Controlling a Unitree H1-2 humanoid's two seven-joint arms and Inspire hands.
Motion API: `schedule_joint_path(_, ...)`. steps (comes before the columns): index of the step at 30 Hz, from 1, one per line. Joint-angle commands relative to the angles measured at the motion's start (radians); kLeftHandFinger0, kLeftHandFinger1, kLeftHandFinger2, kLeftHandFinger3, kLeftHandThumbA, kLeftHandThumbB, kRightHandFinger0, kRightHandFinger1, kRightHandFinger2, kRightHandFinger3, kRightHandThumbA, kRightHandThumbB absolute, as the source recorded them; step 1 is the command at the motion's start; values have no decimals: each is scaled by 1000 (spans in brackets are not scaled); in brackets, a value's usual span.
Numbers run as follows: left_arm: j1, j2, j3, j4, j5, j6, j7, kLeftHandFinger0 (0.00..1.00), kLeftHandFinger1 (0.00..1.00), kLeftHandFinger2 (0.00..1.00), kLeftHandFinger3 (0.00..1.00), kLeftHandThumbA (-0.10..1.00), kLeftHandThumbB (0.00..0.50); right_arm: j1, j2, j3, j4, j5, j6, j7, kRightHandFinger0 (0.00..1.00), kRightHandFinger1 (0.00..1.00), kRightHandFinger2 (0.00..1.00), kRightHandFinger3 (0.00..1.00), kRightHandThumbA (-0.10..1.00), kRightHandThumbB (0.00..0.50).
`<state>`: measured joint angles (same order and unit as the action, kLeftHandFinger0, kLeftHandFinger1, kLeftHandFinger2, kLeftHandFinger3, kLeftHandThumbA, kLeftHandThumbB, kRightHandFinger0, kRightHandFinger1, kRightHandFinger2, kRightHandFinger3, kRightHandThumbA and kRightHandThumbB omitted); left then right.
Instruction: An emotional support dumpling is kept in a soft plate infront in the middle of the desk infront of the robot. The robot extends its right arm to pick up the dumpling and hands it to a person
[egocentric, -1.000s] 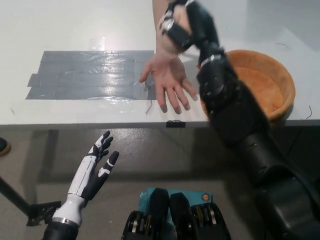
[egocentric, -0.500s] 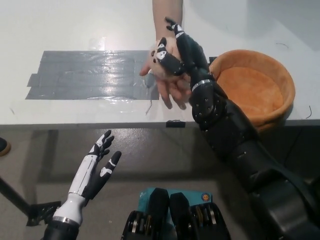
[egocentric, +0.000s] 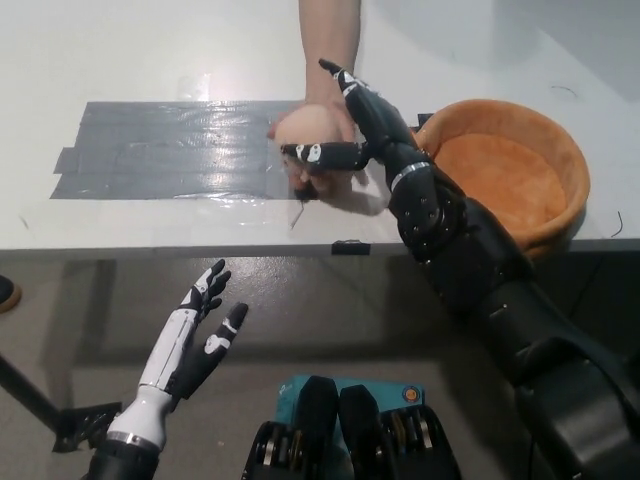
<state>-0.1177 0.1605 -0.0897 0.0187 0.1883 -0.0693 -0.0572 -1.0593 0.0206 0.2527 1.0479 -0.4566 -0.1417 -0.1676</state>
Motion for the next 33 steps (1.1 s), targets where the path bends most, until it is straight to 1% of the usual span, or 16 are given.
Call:
schedule_joint_path(1,-24,12,7,-21,7,-19,1,1000,1000,1000,1000,857,0,-50,-13,-12,-97,3,-20,-58,1000,1000,1000,1000,1000,497)
schedule_joint_path(2,-28,11,11,-19,3,-17,3,1000,1000,1000,1000,860,5,-61,-19,-15,-128,-5,-30,-82,1000,1000,1000,1000,1000,469)
schedule_joint_path(6,-21,15,13,-21,8,-17,4,1000,1000,1000,1000,900,9,-63,-34,-42,-266,7,-11,-77,1000,1000,1000,1000,1000,470)
schedule_joint_path(7,-18,14,13,-24,6,-11,2,1000,1000,1000,1000,903,13,-60,-41,-47,-307,7,-4,-67,1000,1000,1000,1000,1000,480)
schedule_joint_path(10,-15,13,12,-38,-1,11,-7,1000,1000,1000,1000,906,25,-42,-63,-76,-481,35,11,-24,1000,1000,1000,1000,1000,460)
schedule_joint_path(13,-16,4,19,-23,-24,-10,-5,1000,1000,1000,1000,853,1,-9,-86,-103,-742,74,84,61,1000,1000,1000,1000,1000,428)
schedule_joint_path(15,-12,7,17,-19,-18,-26,0,1000,1000,1000,1000,844,0,23,-99,-100,-872,77,113,99,1000,1000,1000,1000,1000,440)
schedule_joint_path(16,-12,6,18,-19,-18,-22,2,1000,1000,1000,1000,841,0,42,-100,-101,-936,86,144,119,1000,1000,1000,1000,1000,457)
schedule_joint_path(17,-13,5,18,-19,-17,-22,3,1000,1000,1000,1000,840,0,65,-103,-101,-1001,101,163,139,1000,1000,1000,1000,1000,446)
schedule_joint_path(20,-11,5,15,-7,-18,-32,2,1000,1000,1000,1000,836,22,187,-124,-78,-1247,88,210,190,1000,1000,1000,1000,1000,430)
schedule_joint_path(22,-16,5,13,-2,-6,-33,8,1000,1000,1000,1000,841,14,263,-139,-65,-1369,111,226,222,1000,1000,1000,1000,1000,410)
schedule_joint_path(24,-19,6,12,1,-3,-37,9,1000,1000,1000,1000,844,12,305,-142,-60,-1424,106,237,232,1000,1000,1000,1000,1000,416)
schedule_joint_path(25,-19,7,11,-3,0,-33,8,1000,1000,1000,1000,855,9,363,-145,-53,-1471,108,236,235,1000,1000,1000,1000,1000,438)
schedule_joint_path(29,-22,4,12,-4,0,-22,8,1000,1000,1000,1000,872,26,541,-155,-33,-1564,104,202,230,1000,1000,1000,1000,1000,435)
schedule_joint_path(31,-20,4,10,-6,1,-19,6,1000,1000,1000,1000,867,16,600,-154,-27,-1589,107,204,231,1000,1000,1000,1000,1000,440)
schedule_joint_path(33,-18,2,9,2,-4,-30,6,1000,1000,1000,1000,838,15,714,-159,-10,-1603,123,165,220,1000,1000,1000,1000,1000,427)
